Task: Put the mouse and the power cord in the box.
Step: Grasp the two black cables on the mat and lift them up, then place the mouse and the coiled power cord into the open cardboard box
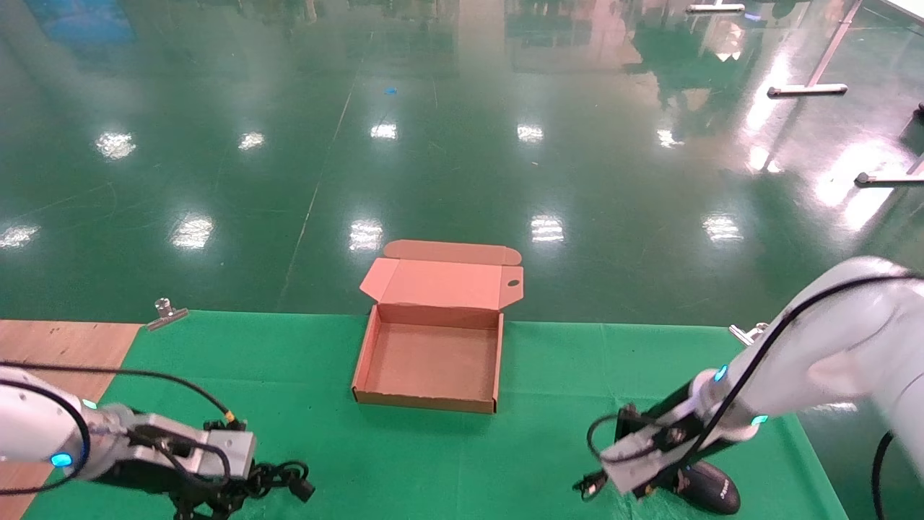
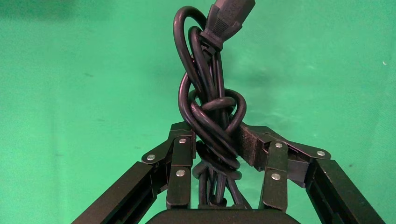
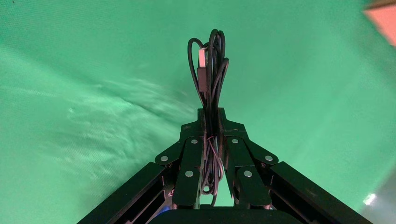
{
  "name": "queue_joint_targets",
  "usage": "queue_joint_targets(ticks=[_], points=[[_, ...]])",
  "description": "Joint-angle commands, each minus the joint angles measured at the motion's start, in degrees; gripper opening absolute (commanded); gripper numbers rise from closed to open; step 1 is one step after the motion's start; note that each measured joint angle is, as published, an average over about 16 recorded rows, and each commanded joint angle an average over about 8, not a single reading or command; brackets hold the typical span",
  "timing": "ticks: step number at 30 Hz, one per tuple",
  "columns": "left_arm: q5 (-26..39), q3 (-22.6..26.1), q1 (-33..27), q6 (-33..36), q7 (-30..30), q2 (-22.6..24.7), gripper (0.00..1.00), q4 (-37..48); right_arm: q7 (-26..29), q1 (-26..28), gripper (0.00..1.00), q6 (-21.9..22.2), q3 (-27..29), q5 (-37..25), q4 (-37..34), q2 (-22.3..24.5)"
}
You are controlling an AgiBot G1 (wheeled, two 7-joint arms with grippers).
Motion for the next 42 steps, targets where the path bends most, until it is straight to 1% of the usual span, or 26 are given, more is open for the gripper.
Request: queue_joint_targets(ticks=[1, 5, 9, 13, 17, 21, 25, 28, 31, 34, 38, 42], points=[[-0.1, 0.0, -1.2, 1.1, 0.1, -0.4, 0.00, -0.7, -0.2, 1.3, 0.00, -1.6, 0.4, 0.7, -0.2, 0.5], [0.0, 0.0, -3.7, 3.9, -1.2, -0.9, 0.00, -4.5, -0.5, 5.5, 0.00, -6.6, 2.2, 3.3, 0.4, 2.3], [0.0, 0.0, -6.2, 6.1, -3.4, -1.0, 0.00, -10.6, 0.4, 10.1, 0.00, -11.1, 4.0, 5.9, 2.0, 3.7], [0.0, -0.6, -8.0, 5.8, -6.4, -0.9, 0.00, -18.9, 3.3, 13.9, 0.00, -12.8, 5.2, 7.6, 4.2, 3.3], [-0.3, -1.9, -8.5, 1.6, -9.1, -0.2, 0.00, -26.9, 7.1, 16.2, 0.00, -11.3, 5.9, 8.4, 6.3, 0.9], [-0.6, -3.1, -8.5, -3.7, -9.7, 1.8, 0.00, -31.2, 10.1, 17.1, 0.00, -8.1, 5.8, 8.4, 7.9, -1.7], [-1.9, -3.8, -8.9, -5.5, -8.1, 4.2, 0.00, -31.1, 12.3, 17.2, 0.00, -5.7, 5.0, 8.3, 9.9, -3.0], [-2.9, -4.1, -9.4, -5.4, -6.0, 5.5, 0.00, -29.3, 13.6, 17.1, 0.00, -5.1, 4.2, 8.7, 11.4, -3.1], [-3.3, -4.3, -9.2, -7.4, -3.4, 6.7, 0.00, -27.2, 14.5, 17.2, 0.00, -4.8, 3.5, 9.2, 12.3, -3.0], [-2.4, -4.4, -7.7, -12.2, -1.2, 8.1, 0.00, -25.4, 15.0, 17.5, 0.00, -4.8, 2.8, 9.5, 12.5, -2.7], [0.3, -4.2, -3.1, -23.8, 1.1, 11.2, 0.00, -23.4, 14.9, 18.2, 0.00, -4.7, 1.7, 9.1, 11.7, -2.0], [2.8, -4.1, 2.7, -36.8, 2.8, 14.6, 0.00, -21.5, 13.8, 19.1, 0.00, -5.4, 1.7, 9.4, 10.0, -0.6]])
